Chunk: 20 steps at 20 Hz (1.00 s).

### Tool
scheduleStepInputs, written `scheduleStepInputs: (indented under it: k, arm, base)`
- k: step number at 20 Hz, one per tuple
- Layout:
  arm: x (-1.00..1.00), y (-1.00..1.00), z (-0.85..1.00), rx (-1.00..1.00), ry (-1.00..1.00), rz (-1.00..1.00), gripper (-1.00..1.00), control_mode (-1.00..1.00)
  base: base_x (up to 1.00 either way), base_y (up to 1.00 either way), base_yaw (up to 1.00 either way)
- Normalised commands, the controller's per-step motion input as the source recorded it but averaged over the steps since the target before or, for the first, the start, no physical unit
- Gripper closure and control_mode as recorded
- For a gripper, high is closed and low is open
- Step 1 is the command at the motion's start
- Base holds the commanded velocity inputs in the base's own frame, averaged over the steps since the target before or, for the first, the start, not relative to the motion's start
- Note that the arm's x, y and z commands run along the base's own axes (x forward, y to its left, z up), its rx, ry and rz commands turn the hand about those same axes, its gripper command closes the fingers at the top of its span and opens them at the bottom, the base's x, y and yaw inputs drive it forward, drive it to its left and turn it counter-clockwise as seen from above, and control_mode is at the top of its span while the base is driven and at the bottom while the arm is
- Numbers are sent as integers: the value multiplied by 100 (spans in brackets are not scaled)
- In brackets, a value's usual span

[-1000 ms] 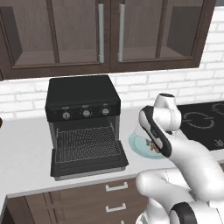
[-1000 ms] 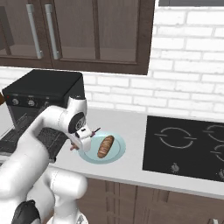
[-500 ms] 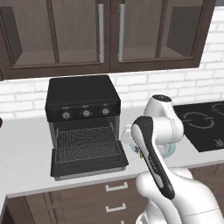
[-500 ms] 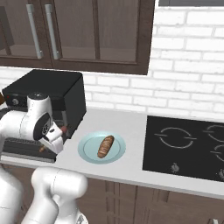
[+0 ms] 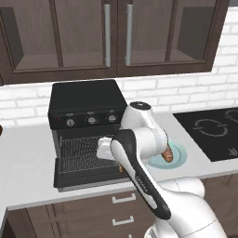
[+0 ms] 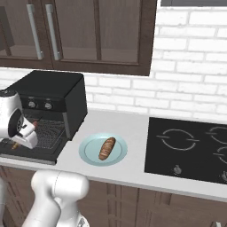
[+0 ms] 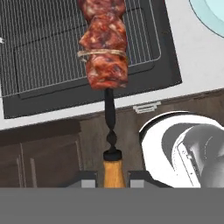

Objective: Pick up the kebab skewer and baguette bread, and place them inside the toaster oven. Close the toaster oven door and start by setting the timer.

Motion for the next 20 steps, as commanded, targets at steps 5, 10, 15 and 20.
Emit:
scheduleStepInputs:
  k: [5,10,15,20]
  arm:
    - [20,70,-1,0,2,20,100,-100]
    - [47,32,-31,0,1,18,100,-100]
    - [53,44,-45,0,9,13,100,-100]
    - [49,32,-25,0,0,8,100,-100]
  base:
    - [0,0,0]
    - [0,0,0]
    - [0,0,0]
    - [0,0,0]
